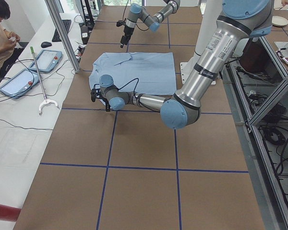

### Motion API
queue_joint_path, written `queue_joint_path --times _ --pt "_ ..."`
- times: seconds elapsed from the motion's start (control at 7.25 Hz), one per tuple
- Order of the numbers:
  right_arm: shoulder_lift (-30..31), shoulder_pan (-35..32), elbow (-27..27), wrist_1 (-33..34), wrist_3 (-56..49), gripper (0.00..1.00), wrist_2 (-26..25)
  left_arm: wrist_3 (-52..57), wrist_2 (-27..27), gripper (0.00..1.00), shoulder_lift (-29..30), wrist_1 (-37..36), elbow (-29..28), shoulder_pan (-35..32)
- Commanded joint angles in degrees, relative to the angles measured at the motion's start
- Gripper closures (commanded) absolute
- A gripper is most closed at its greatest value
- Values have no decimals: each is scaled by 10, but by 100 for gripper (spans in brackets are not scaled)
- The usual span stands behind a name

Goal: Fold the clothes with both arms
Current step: 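Release the folded sleeve with the right gripper while the left arm approaches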

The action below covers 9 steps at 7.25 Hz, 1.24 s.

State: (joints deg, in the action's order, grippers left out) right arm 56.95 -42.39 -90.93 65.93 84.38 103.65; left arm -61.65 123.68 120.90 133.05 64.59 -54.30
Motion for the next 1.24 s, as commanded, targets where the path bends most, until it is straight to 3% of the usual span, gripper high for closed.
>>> queue_joint_path --times 0.0,0.28,0.83,0.97,1.1 --pt "2 1 0 0 -1 0 -13 -1 -20 40 6 0 -6 8" --pt "3 1 -3 0 0 0 -13 0 -20 57 4 -1 -7 8" --pt "9 2 -9 0 0 0 -13 0 -20 59 5 0 -10 9" --pt "9 1 -13 0 0 0 -13 -1 -20 75 6 0 -10 9" --pt "9 1 -14 0 0 0 -13 -1 -20 100 7 0 -9 9"
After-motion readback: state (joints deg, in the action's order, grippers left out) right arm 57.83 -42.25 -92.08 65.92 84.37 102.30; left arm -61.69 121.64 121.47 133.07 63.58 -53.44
